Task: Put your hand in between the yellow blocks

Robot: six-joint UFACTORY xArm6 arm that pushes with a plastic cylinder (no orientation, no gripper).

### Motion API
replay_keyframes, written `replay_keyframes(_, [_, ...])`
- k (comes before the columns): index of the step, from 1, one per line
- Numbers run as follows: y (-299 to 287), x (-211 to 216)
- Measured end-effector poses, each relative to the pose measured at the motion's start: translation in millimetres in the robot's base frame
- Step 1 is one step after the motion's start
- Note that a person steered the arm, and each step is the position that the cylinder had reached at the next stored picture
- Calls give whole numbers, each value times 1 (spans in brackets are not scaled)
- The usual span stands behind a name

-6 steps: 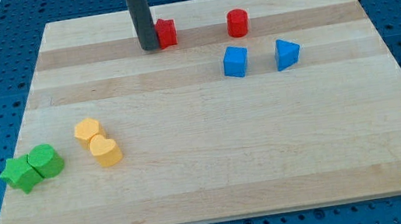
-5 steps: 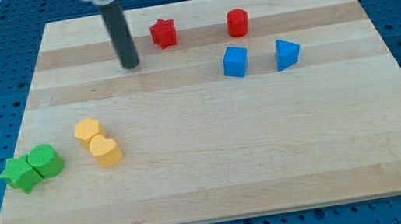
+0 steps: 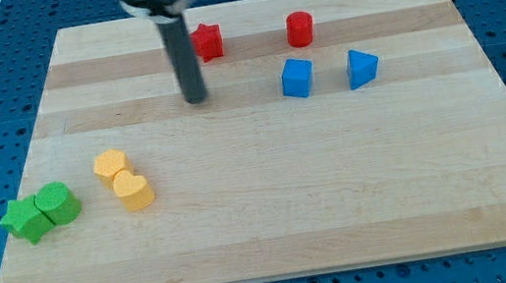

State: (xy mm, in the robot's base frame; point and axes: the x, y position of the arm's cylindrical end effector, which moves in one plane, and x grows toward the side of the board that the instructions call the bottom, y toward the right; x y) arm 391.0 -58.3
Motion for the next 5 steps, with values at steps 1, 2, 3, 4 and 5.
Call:
replay_keyframes(1, [19,7])
replay_keyframes(2, [20,38])
replay_keyframes(3, [41,106])
replay_keyframes(4, [-15,123])
replay_keyframes(5, [-98,121])
